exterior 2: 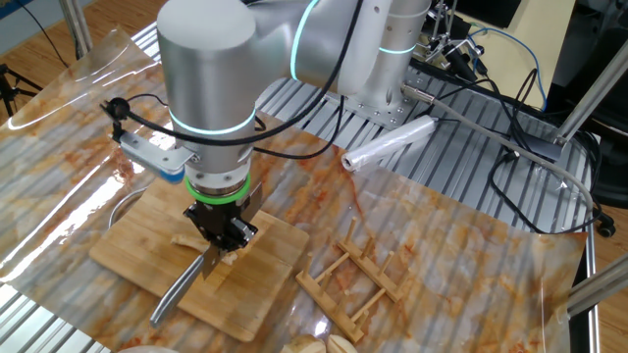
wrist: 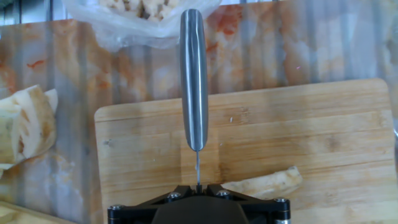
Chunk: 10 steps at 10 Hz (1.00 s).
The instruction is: Slice the lotus root
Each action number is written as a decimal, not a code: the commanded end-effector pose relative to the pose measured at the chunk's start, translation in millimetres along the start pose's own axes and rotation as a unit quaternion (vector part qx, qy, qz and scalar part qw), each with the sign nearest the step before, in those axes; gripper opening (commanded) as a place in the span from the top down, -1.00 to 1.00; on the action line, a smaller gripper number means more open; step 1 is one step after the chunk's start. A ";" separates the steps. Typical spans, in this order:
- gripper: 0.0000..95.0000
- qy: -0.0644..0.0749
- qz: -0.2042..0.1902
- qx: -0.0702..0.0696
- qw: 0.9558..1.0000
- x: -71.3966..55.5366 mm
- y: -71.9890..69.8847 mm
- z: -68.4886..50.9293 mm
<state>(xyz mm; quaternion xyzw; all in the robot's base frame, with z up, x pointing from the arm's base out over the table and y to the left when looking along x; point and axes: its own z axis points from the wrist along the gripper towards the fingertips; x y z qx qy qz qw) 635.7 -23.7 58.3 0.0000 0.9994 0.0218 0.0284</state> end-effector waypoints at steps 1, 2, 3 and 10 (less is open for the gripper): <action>1.00 -0.005 -0.001 -0.004 1.000 5.0 0.0 7.8; 1.00 -0.016 0.002 -0.009 1.000 8.2 0.4 24.3; 1.00 -0.034 0.005 -0.006 0.999 11.3 1.2 45.0; 1.00 0.005 0.005 -0.001 1.000 2.5 5.1 14.5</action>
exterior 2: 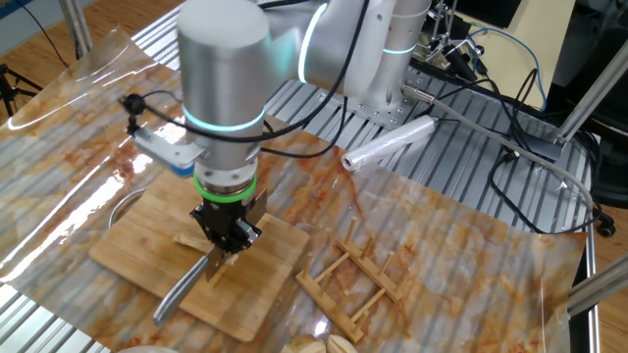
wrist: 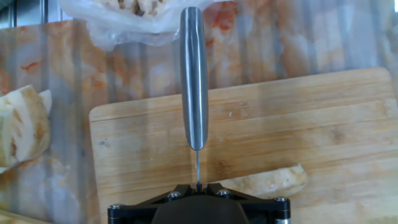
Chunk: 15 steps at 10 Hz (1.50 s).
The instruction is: Slice the lotus root
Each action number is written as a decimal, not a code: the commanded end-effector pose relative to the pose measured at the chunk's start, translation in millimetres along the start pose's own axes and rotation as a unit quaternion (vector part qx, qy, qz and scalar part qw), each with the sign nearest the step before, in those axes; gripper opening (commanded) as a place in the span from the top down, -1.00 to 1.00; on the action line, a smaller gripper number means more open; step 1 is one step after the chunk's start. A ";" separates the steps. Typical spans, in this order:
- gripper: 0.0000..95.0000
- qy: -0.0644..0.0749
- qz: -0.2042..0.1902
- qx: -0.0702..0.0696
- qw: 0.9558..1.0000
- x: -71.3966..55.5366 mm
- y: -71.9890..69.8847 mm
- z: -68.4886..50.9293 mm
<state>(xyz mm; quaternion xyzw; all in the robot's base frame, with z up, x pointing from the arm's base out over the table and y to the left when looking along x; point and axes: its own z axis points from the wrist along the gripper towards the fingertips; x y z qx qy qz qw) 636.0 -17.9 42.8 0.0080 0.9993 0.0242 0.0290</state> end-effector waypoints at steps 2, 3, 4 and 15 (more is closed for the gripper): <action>1.00 0.021 -0.002 0.006 1.000 5.1 2.9 -22.0; 1.00 0.021 -0.003 0.007 1.000 5.9 2.9 -21.4; 1.00 0.021 -0.002 0.007 1.000 6.9 2.8 -21.6; 1.00 -0.004 0.006 0.004 1.000 -2.1 4.9 -9.7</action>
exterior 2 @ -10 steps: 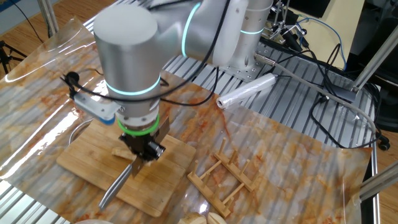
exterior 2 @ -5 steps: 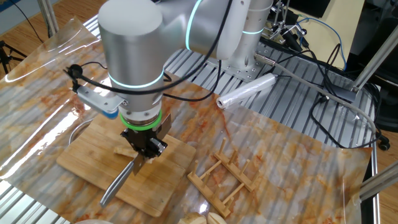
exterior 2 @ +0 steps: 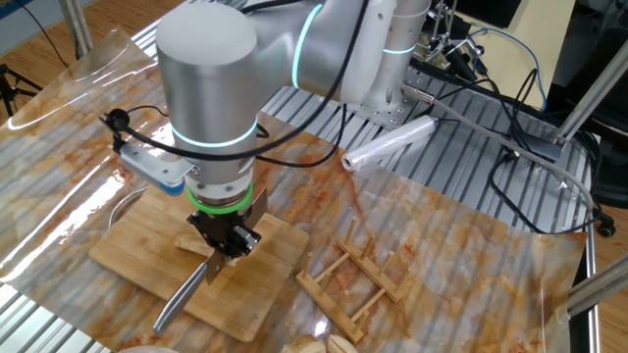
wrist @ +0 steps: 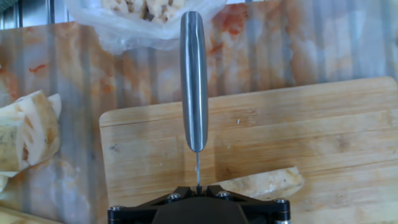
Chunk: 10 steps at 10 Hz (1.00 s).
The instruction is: Slice the lotus root
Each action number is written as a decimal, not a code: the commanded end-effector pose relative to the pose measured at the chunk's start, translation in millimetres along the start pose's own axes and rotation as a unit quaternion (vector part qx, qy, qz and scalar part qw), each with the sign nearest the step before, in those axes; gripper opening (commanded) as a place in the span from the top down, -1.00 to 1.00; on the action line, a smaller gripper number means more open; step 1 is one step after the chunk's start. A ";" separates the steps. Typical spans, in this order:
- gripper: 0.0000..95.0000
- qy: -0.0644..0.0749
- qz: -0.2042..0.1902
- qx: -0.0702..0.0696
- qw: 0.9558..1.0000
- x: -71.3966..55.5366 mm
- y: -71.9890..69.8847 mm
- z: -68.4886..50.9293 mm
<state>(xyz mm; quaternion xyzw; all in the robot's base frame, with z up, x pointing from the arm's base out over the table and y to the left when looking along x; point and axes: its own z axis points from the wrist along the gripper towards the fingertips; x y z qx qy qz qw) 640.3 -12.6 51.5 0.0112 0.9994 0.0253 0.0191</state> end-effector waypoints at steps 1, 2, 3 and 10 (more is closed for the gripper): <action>1.00 -0.007 0.003 0.003 1.000 2.5 -0.3 -2.6; 1.00 -0.006 0.001 0.004 1.000 0.8 0.1 -3.2; 1.00 -0.009 0.002 0.004 1.000 -1.2 0.3 -3.7; 1.00 -0.046 0.003 0.002 0.999 13.6 -2.5 33.0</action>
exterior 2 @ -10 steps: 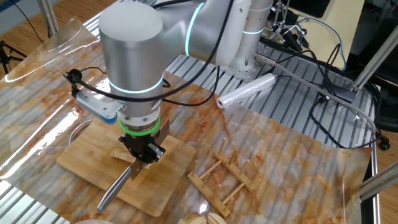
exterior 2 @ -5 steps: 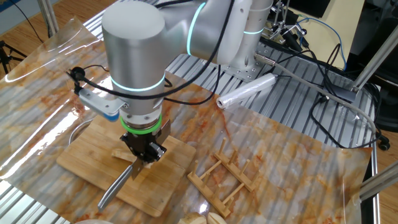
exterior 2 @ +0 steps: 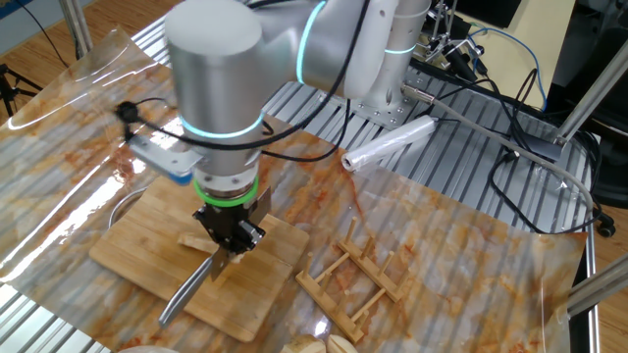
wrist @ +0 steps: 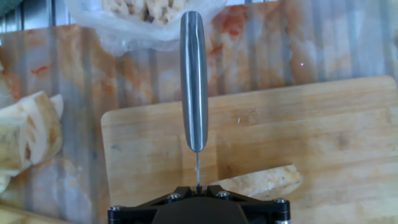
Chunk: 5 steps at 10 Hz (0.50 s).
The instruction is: Slice the lotus root
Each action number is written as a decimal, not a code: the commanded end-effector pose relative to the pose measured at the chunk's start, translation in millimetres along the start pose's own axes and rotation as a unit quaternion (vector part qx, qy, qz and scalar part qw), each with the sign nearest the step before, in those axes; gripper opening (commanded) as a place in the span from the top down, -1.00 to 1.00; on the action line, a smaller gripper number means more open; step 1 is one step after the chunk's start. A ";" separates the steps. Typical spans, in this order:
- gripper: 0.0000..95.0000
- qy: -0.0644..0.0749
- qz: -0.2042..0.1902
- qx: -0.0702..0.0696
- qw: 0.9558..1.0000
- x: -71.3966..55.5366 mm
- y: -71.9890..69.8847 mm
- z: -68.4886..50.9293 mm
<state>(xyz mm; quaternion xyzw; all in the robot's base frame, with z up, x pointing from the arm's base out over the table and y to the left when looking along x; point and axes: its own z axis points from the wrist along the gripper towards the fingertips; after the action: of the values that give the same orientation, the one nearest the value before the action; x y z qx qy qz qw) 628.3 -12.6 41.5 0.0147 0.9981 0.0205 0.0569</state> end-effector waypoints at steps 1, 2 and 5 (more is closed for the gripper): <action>1.00 -0.002 0.003 -0.003 1.000 3.1 -1.4 21.7; 1.00 0.006 0.006 -0.006 1.000 2.7 0.1 13.3; 1.00 0.024 0.009 0.010 1.000 0.2 5.4 4.5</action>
<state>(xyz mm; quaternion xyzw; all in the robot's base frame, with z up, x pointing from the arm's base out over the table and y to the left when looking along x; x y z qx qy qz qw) 628.0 -7.0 41.5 0.0257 0.9988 0.0244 0.0351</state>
